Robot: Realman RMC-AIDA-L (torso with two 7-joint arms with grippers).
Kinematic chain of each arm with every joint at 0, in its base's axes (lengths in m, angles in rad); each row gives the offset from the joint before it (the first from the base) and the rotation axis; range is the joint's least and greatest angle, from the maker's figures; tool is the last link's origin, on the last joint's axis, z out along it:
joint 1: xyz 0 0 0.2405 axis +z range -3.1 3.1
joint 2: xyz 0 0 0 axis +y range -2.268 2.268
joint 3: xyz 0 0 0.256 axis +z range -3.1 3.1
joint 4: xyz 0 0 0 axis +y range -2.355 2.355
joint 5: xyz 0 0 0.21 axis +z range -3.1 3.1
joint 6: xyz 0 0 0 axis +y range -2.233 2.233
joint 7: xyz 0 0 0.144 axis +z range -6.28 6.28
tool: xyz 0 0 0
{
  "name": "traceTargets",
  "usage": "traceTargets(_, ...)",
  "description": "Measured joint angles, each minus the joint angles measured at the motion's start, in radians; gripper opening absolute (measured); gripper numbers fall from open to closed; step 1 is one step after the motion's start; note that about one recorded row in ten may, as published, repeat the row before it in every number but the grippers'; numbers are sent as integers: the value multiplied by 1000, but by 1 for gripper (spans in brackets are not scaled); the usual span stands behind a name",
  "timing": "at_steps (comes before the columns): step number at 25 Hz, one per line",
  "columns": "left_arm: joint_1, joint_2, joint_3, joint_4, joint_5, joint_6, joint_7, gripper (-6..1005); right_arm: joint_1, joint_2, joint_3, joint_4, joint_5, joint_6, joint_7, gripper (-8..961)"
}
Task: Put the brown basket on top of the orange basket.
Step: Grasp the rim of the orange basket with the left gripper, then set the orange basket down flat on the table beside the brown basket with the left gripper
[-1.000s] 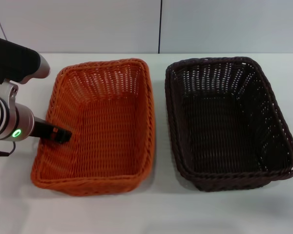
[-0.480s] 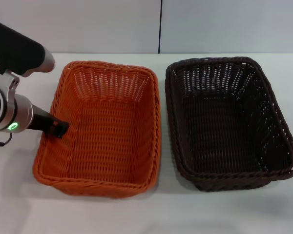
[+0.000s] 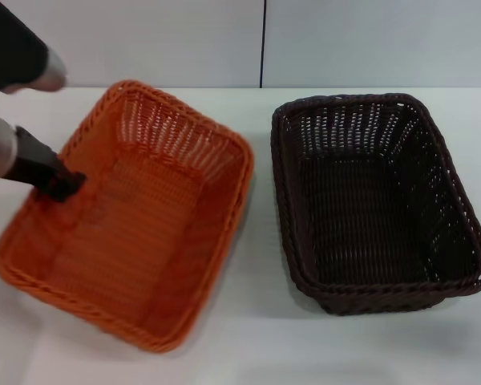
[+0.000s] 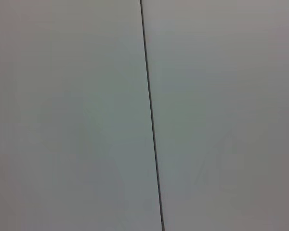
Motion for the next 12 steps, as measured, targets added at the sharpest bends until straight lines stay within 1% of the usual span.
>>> traceTargets(3, -30, 1, -101, -22, -47, -80, 139, 253, -3, 0, 1, -12, 0, 1, 0, 672)
traceTargets(5, -72, 5, -197, -25, -84, -165, 240, 236, -5, 0, 1, -22, 0, 3, 0, 672)
traceTargets(6, -87, 7, -225, -26, -93, -192, 268, 228, -6, 0, 1, -28, 0, 3, 0, 672)
traceTargets(7, -114, 10, -271, -26, -107, -241, 322, 220, -7, 0, 1, -34, 0, 4, 0, 672)
traceTargets(8, -114, 10, -271, -26, -107, -241, 322, 211, -7, 0, -4, -47, 0, 4, 0, 672)
traceTargets(9, -157, 18, -330, -27, -124, -313, 397, 203, -7, 0, -4, -47, 0, 4, 0, 672)
traceTargets(10, -157, 18, -330, -27, -124, -313, 397, 197, -6, 0, -9, -56, -1, 4, 0, 672)
traceTargets(12, -214, 31, -383, -25, -141, -400, 485, 184, -6, 0, -10, -61, -3, 4, 0, 672)
